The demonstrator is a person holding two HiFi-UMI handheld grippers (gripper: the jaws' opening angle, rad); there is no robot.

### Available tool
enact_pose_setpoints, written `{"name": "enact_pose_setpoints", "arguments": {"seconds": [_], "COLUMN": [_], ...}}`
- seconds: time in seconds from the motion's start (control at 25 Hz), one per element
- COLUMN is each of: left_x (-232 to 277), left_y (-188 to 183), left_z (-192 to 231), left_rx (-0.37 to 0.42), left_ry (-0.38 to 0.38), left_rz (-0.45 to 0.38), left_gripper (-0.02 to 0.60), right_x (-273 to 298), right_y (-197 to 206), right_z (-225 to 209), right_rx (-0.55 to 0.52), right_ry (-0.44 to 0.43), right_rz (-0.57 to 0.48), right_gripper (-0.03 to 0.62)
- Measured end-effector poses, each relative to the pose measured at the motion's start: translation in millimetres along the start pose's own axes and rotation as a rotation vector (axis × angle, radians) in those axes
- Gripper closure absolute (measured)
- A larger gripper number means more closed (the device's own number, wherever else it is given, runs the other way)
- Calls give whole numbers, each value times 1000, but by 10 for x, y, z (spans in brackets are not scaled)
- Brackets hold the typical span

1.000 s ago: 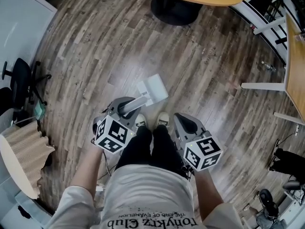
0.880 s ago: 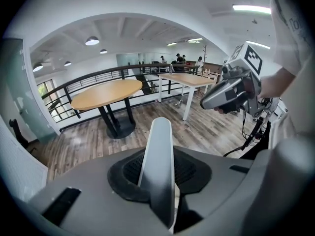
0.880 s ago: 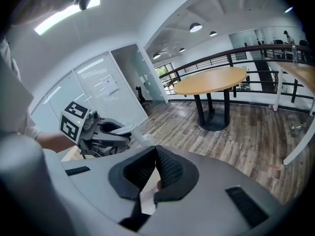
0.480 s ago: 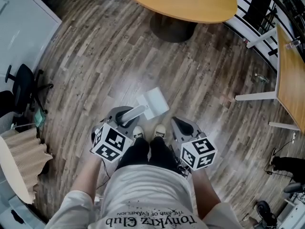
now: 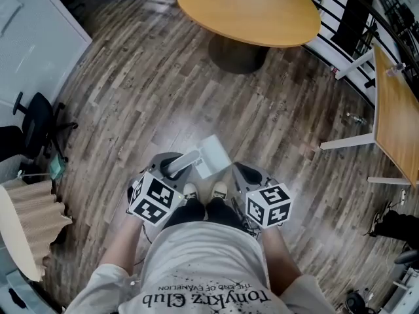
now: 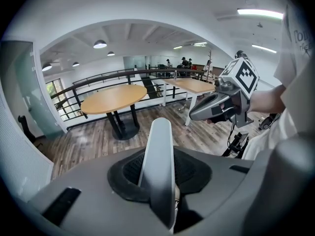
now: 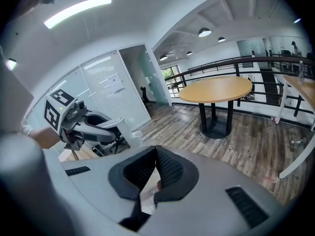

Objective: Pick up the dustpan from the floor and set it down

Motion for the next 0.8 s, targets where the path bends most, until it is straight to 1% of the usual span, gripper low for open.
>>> {"name": "enact_pose_setpoints", "arguments": {"seconds": [0.36,0.64,0.8], "left_x": [-173,-187,-210], "left_y": [73,103,118], "left_z": [-77,-93,-62], "left_rx": [-8,-15,-31], "left_ry": [-20,-43,-51], "left_rz": [0,-7,-13], "left_gripper": [468,469,469], "right_x": [-15,-18,-2], "right_y": [-81,-57,-64], "right_z": [120,144,173], "right_rx": [-29,-38,-38], "right_ry": [-19,-33,-38], "right_rz": [-11,-11,-11], "right_gripper": [569,569,569]}}
Point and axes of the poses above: the fingertips, and each gripper's own axes: x forward along the fingers, z to its left, y out of its underside, the point moved 7 cm from there along -x, backward along the fingers, and after that the axes turned 1 degree about x, right-handed, at the moved point
